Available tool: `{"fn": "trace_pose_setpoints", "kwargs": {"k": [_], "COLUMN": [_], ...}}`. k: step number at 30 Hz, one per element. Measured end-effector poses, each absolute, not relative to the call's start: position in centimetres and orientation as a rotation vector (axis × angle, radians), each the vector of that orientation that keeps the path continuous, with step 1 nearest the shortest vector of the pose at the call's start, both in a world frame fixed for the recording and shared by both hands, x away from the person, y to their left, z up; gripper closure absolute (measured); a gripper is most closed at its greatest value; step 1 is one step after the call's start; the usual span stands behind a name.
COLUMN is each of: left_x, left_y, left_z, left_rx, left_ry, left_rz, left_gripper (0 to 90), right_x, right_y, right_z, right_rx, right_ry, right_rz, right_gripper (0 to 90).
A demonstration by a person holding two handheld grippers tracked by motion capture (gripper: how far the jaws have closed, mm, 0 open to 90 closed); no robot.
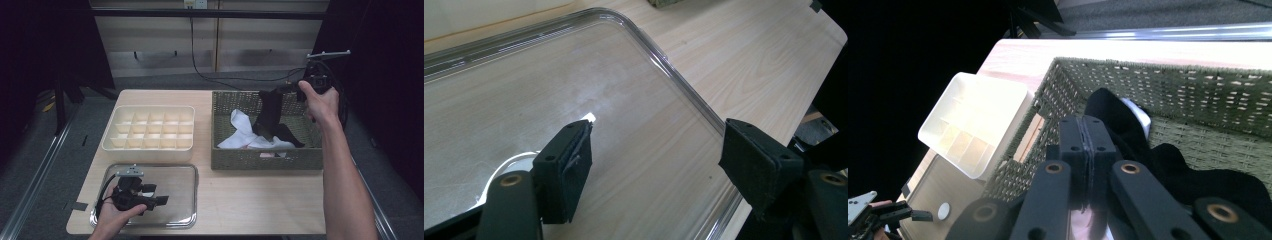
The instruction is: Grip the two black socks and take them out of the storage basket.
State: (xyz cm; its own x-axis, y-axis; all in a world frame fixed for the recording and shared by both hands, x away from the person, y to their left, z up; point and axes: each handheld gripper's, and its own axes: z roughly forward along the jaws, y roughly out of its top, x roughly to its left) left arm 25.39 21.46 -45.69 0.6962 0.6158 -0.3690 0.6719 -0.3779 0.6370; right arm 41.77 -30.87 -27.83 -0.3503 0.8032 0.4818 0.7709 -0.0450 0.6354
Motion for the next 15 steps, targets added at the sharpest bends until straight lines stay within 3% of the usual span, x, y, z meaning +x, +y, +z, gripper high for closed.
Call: {"fn": "trace_pose_setpoints", "kwargs": {"k": [15], "left_x": [25.7], "left_y": [21.9], "left_z": [-45.7], "left_rx": [2.073], "left_ry": [1.014], "left_rz": [-0.072], "left_gripper": [27.8], "right_x": [41.0], "right_y": [-30.5], "right_z": [-24.0], "right_rx": [1.687], "right_ry": [2.106], "right_rz": [1.463], "right_gripper": [89.2]}}
